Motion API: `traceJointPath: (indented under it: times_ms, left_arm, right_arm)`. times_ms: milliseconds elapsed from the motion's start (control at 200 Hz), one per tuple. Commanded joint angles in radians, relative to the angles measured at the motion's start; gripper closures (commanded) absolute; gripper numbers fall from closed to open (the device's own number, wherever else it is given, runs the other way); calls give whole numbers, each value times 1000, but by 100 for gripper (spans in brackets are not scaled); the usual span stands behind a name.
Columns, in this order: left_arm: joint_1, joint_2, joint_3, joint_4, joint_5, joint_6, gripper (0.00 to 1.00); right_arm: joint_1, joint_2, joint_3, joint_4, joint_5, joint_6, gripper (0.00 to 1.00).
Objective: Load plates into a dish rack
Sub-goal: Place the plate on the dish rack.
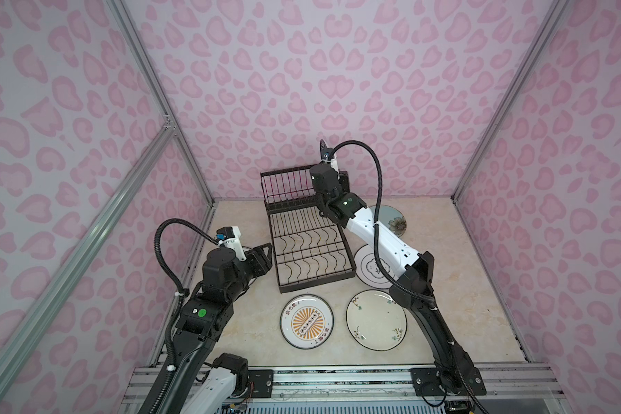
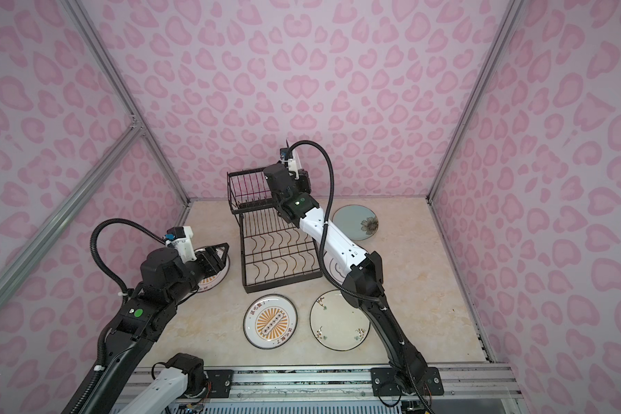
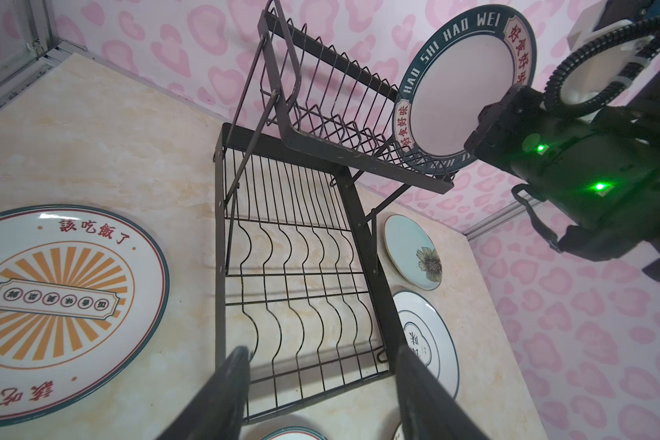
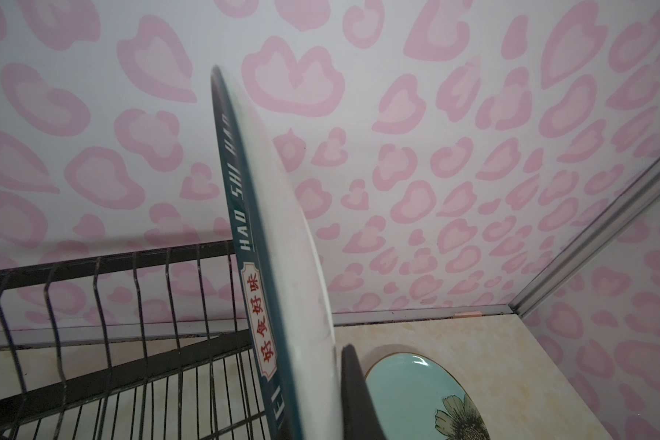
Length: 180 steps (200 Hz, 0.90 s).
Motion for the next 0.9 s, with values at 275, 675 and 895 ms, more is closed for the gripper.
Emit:
traceJointPath:
  times_ms: [275,675,895]
  left_arm:
    - [2,-3,14,-4,-1,12,37]
    - [2,-3,16,-11,-2,15,36]
    - [1,-5,17,-14,-3,15,36]
  right_arm:
    - [4,-3,-17,1,10,49,93]
    - [3,-20,-17,26,0,46,42]
    - [3,-50,-18,56,-10,20,35]
